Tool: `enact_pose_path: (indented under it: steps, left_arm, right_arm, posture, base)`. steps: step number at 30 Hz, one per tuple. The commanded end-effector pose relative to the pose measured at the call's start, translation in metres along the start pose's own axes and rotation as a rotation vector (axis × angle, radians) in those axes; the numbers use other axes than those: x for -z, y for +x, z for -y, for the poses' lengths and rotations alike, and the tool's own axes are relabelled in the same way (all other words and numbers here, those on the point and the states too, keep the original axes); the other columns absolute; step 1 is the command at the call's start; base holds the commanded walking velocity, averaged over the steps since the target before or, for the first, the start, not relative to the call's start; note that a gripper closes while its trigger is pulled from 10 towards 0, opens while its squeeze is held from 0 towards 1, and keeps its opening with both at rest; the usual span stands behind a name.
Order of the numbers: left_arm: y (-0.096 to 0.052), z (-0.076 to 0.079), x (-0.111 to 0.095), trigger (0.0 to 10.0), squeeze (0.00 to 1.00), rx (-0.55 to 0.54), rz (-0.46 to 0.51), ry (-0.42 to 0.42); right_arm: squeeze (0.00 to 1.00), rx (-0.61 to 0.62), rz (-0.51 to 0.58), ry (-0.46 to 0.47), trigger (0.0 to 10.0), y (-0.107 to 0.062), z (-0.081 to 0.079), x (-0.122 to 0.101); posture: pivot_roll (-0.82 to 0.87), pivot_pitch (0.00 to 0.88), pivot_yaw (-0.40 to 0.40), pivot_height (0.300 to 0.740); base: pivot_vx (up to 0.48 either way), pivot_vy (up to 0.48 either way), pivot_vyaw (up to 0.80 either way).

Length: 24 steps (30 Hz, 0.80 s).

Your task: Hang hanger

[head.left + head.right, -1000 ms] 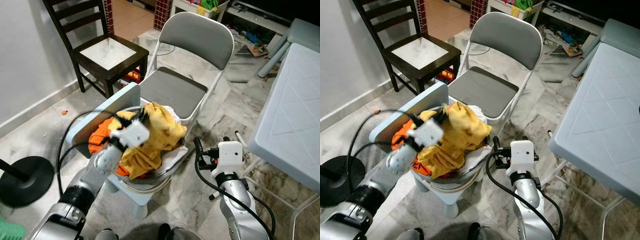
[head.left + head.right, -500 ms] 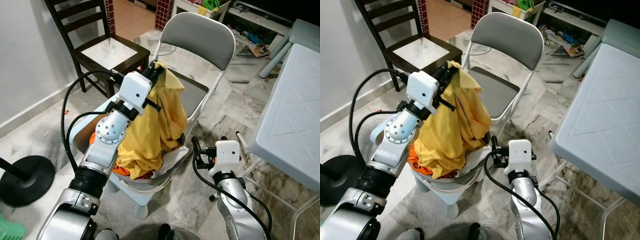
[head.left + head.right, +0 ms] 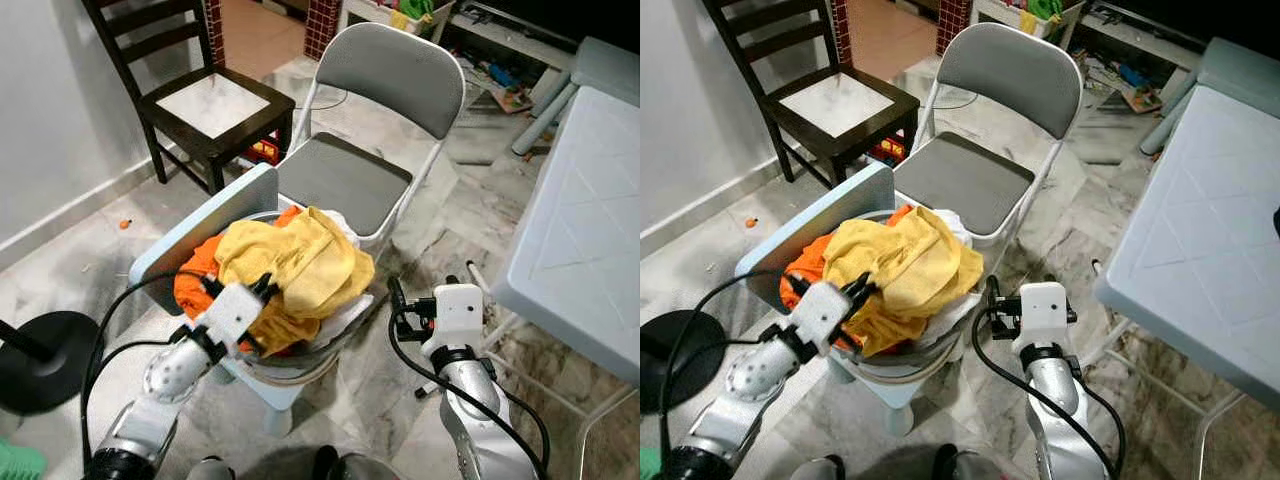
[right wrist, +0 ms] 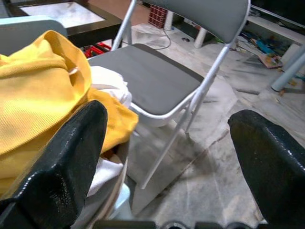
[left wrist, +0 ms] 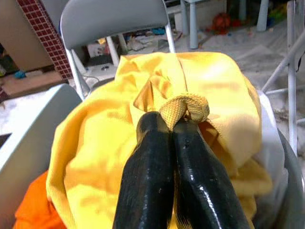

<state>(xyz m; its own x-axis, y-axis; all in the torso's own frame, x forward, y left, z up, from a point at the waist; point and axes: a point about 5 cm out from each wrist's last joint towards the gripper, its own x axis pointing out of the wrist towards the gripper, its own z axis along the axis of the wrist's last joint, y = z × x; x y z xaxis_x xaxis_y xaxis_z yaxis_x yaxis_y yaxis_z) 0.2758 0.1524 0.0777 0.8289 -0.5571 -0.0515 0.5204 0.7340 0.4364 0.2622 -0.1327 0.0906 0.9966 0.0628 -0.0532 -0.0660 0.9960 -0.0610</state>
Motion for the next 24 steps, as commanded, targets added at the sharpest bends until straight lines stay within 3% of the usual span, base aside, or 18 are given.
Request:
enact_pose_path:
  steps: [1, 5, 11, 14, 15, 17, 20, 24]
  left_arm:
    - [-0.003, 0.008, 0.005, 0.0, 0.00, 0.029, -0.011, 0.015]
    - [-0.012, 0.012, 0.014, 0.0, 0.00, 0.042, -0.049, 0.035]
    - [-0.013, 0.015, 0.027, 0.0, 0.00, 0.043, -0.090, 0.059]
    - [-0.013, 0.011, 0.030, 0.0, 0.00, -0.013, -0.099, 0.087]
    - [-0.012, 0.002, 0.029, 0.0, 0.00, -0.110, -0.080, 0.108]
    - [-0.006, -0.009, 0.021, 0.0, 0.00, -0.179, -0.037, 0.132]
    - [0.016, -0.029, -0.009, 0.0, 0.00, -0.253, 0.075, 0.163]
    - [0.031, -0.030, -0.021, 0.3, 0.00, -0.192, 0.095, 0.193]
  right_arm:
    - [0.00, 0.011, -0.017, -0.005, 10.0, -0.001, 0.004, 0.004]
    - [0.00, 0.005, -0.017, -0.006, 10.0, -0.003, 0.004, 0.004]
    - [0.00, 0.005, -0.023, -0.011, 10.0, -0.005, 0.006, 0.005]
    - [0.00, 0.006, -0.023, -0.010, 10.0, -0.005, 0.005, 0.005]
    - [0.00, 0.009, -0.023, -0.011, 10.0, -0.005, 0.005, 0.005]
    - [0.00, 0.013, -0.021, -0.012, 10.0, -0.005, 0.005, 0.004]
    - [0.00, 0.010, -0.023, -0.020, 10.0, -0.006, 0.005, 0.005]
    - [0.00, 0.009, -0.025, -0.022, 10.0, -0.006, 0.006, 0.005]
  posture:
    - [0.17, 0.196, -0.171, 0.740]
    - [0.16, 0.198, -0.176, 0.740]
    - [0.16, 0.198, -0.175, 0.740]
    - [0.16, 0.198, -0.175, 0.740]
    - [0.15, 0.198, -0.176, 0.740]
    - [0.15, 0.201, -0.181, 0.740]
    - [0.15, 0.205, -0.190, 0.740]
    - [0.15, 0.207, -0.192, 0.740]
  base:
    - [0.000, 0.000, 0.00]
    - [0.000, 0.000, 0.00]
    - [0.000, 0.000, 0.00]
    - [0.000, 0.000, 0.00]
    - [0.000, 0.000, 0.00]
    - [0.000, 0.000, 0.00]
    - [0.000, 0.000, 0.00]
    - [0.000, 0.000, 0.00]
